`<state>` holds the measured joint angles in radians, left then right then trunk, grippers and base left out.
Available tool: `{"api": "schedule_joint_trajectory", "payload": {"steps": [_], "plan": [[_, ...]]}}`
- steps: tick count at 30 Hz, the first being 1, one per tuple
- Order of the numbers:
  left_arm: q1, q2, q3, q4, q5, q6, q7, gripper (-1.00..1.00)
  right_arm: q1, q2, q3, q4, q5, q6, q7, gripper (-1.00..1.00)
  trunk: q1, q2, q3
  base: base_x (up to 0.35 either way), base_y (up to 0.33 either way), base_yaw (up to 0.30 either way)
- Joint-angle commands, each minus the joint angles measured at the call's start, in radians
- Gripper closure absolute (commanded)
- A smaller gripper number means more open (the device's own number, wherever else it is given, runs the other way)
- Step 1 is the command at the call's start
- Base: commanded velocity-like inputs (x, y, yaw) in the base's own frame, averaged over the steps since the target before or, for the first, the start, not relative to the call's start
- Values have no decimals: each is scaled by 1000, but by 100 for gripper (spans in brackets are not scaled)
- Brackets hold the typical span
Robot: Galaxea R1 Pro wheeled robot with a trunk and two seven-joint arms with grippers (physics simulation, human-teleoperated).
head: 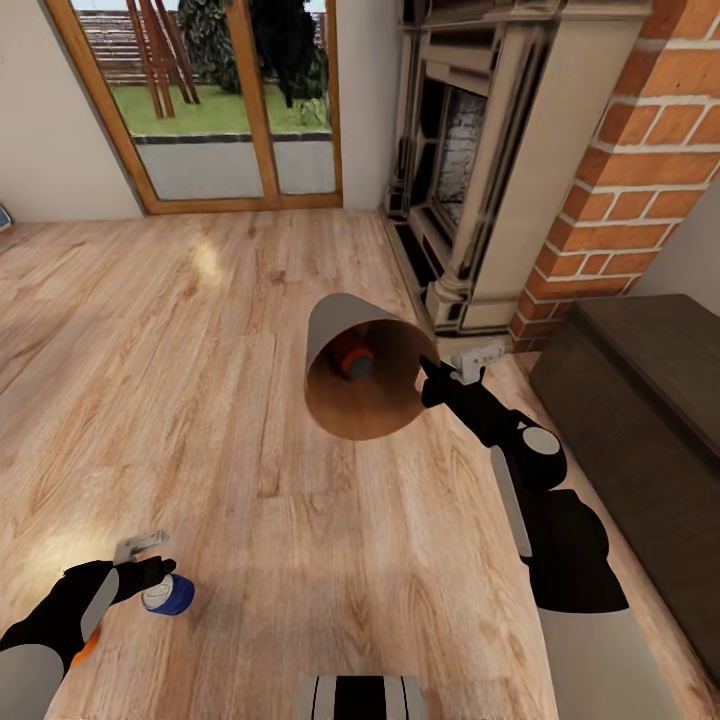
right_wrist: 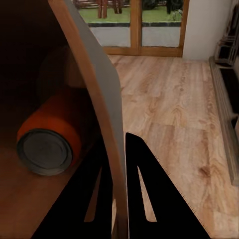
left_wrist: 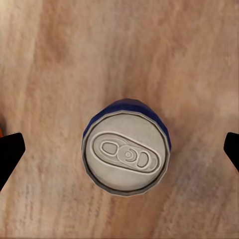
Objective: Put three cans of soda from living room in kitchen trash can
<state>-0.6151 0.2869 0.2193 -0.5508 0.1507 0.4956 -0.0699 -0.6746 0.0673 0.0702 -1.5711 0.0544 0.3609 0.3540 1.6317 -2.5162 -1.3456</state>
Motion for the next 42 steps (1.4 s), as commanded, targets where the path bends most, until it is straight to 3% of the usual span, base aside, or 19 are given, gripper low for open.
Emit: {"api": "schedule_joint_trajectory", "payload": {"steps": [1, 16, 21, 26, 42], "plan": [[0, 0, 0, 0, 0, 0, 0, -100, 0, 0, -1, -1, -14, 2, 9, 100, 0, 0, -4, 0, 0, 0], [0, -2, 0, 0, 0, -1, 1, -100, 0, 0, -4, 5, -9, 5, 9, 100, 7, -4, -62, 0, 0, 0], [0, -12, 0, 0, -1, -2, 1, -100, 3, 0, -4, 6, -7, 5, 8, 100, 7, -4, -62, 0, 0, 0], [0, -16, 0, 0, -2, -2, 1, -100, 6, 0, -3, 6, -5, 4, 8, 100, 9, -5, -81, 0, 0, 0], [0, -16, 0, 0, 1, 0, -1, -100, 16, 0, -1, 8, -4, 4, 2, 100, 9, -5, -81, 7, 0, 0]]}}
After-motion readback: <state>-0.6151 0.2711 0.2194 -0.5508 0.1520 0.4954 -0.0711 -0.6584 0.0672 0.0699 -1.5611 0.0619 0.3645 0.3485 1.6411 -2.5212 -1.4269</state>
